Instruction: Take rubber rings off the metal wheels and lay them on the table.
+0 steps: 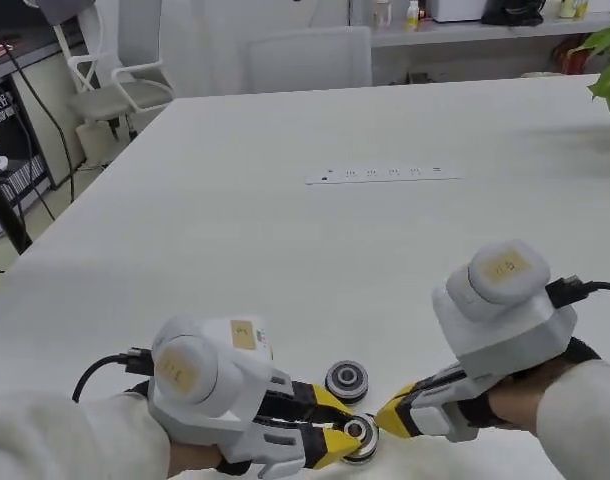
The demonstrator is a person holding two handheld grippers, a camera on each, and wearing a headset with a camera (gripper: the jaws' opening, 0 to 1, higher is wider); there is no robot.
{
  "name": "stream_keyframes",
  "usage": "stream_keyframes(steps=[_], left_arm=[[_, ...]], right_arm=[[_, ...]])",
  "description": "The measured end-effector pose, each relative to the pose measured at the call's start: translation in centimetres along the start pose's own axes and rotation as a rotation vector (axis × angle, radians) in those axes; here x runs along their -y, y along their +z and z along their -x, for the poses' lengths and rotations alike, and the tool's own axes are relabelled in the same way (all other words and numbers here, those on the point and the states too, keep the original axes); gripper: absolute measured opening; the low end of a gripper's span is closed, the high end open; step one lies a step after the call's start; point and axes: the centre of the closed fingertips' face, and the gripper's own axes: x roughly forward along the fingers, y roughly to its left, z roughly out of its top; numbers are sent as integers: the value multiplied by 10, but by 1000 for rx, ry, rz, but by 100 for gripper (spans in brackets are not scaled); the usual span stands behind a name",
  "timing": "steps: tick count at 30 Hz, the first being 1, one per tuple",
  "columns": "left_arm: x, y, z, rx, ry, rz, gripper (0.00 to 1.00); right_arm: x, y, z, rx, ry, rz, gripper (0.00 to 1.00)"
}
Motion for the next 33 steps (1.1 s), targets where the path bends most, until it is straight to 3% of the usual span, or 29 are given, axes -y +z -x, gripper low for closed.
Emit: stream_keyframes(steps=[2,8,9,10,11,13,17,20,24,26,33], left_arm=[[1,0,0,-3,-1,-11,15],[1,-1,0,-24,-4,-64,14],[2,-1,-1,-24,-3,-65,14],[1,0,-1,-27,0,-69,14],[1,0,-2,-29,5,-76,14],[0,0,-2,-29,6,-76,14],[0,-1,-2,-24,8,-68,14],[0,-1,-2,-24,8,-65,14],[0,-1,-2,-24,7,-64,14],[0,0,-2,-23,6,-62,14],[1,0,-2,-22,5,-61,14]], right_arm=[[-3,0,0,7,31,-47,0],[-4,0,2,18,57,-95,0],[-30,19,6,107,207,-196,0],[-36,31,9,162,245,-248,0],[-31,32,9,152,195,-219,0],[-27,30,7,129,118,-52,0],[-18,20,4,108,95,-25,0],[-5,10,4,73,46,77,0],[-2,-5,3,-1,38,170,0],[-4,-13,1,-43,47,205,9],[-15,-14,0,-49,84,297,15]])
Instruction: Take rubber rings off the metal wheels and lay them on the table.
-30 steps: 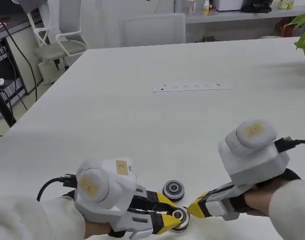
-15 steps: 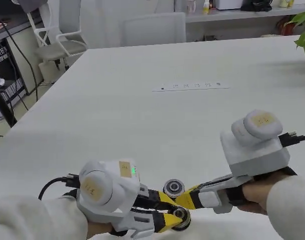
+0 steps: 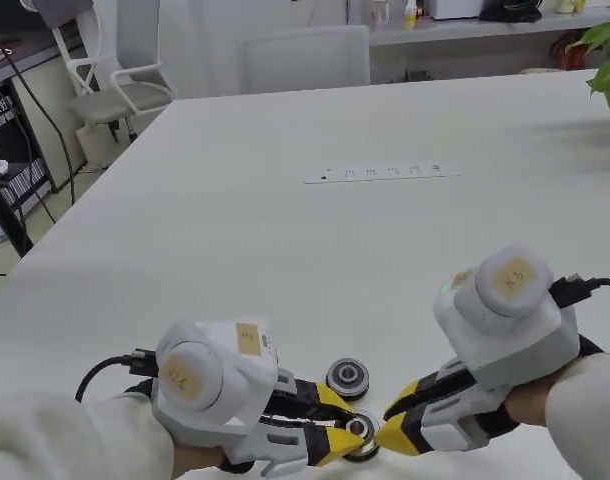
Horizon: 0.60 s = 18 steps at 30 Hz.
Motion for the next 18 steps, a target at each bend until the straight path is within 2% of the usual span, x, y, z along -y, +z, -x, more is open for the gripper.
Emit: stream_keyframes(steps=[1,4,7,9,13,18], left_arm=[[0,0,0,0,0,0,14],[0,0,0,1,0,1,14],[0,0,0,1,0,2,14],[0,0,0,1,1,3,14],[0,0,0,0,0,3,14],[0,0,0,2,-1,4,14]], right_arm=[[-2,-3,-1,-20,11,12,16],[-1,-10,-5,-61,-14,64,20],[2,-5,-8,-40,-45,94,24],[4,-3,-10,-35,-60,127,22],[1,-3,-11,-29,-47,149,19],[1,-2,-14,-12,-39,126,21]])
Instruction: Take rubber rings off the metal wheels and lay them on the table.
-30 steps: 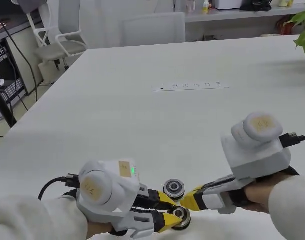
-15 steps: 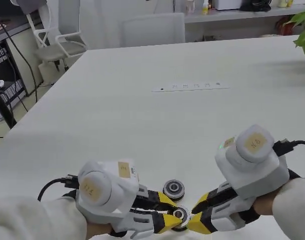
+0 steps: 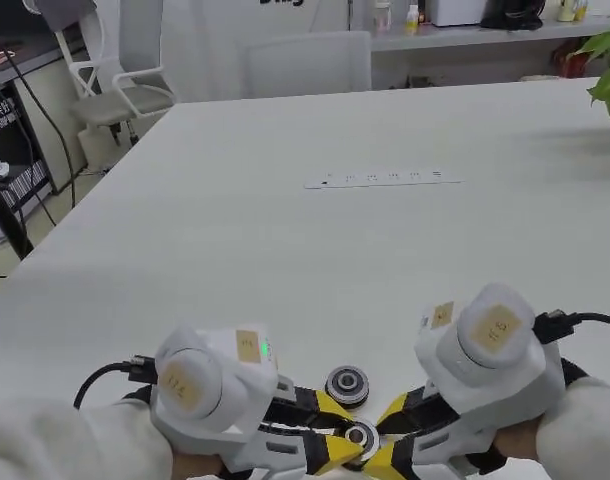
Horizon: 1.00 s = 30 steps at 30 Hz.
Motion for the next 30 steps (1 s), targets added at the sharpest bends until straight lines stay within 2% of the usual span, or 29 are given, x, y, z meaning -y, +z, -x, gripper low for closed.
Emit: stream_keyframes(steps=[7,15,16,17,18,19,23,26,28,30], left_arm=[[0,0,0,1,0,2,14],[-1,-1,1,3,4,12,14],[-1,-1,1,2,5,12,14],[-1,-1,2,2,6,13,14],[-1,-1,2,3,5,17,14],[-1,-1,2,3,6,15,14],[-1,-1,2,3,6,16,14],[-1,-1,2,3,7,17,14],[-1,-1,2,3,7,17,14],[-1,-1,2,2,7,17,14]], right_arm=[[0,-1,1,-12,6,31,18],[0,-3,3,-17,8,29,12],[2,-5,3,-30,-3,38,6],[6,-4,3,-19,-17,116,1],[5,-2,3,-5,-14,89,0],[4,-4,4,-20,-13,45,0],[5,-4,4,-21,-15,54,0],[7,-5,5,-38,-29,-10,0],[7,-5,4,-36,-28,-23,0],[7,-6,5,-32,-25,-110,0]])
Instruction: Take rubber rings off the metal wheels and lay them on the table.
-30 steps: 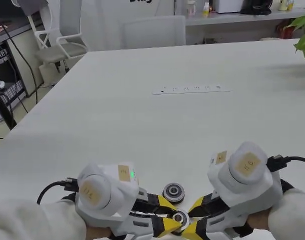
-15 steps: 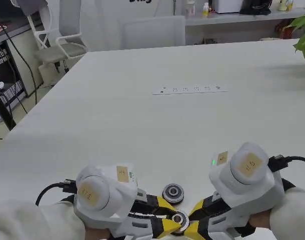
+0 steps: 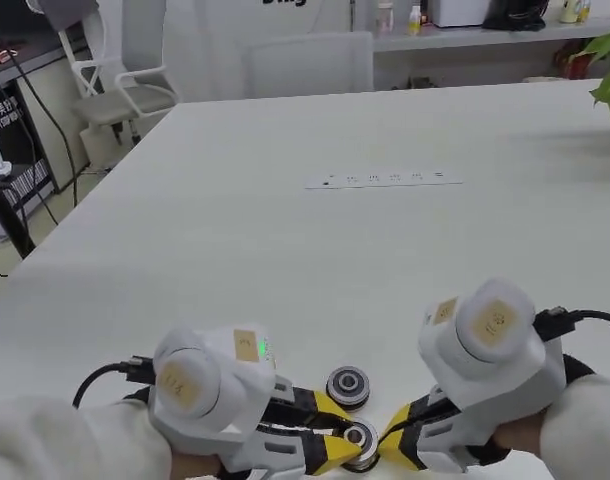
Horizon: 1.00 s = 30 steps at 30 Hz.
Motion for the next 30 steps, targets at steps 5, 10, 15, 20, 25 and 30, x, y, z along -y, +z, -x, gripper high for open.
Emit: stream_keyframes(steps=[5,10,15,20,25,30], left_arm=[[0,0,0,-1,0,0,14],[0,0,0,0,0,-1,14],[0,0,-1,0,0,-1,14],[-1,0,-1,-1,1,0,14],[0,0,0,-1,1,-2,14],[0,0,0,-1,2,-4,14]], right_arm=[[3,0,3,26,36,-178,0],[3,0,4,29,46,-247,0],[3,1,7,43,62,-296,0],[2,9,11,95,89,-375,0],[2,11,11,103,108,-394,0],[1,12,10,103,107,-400,0]])
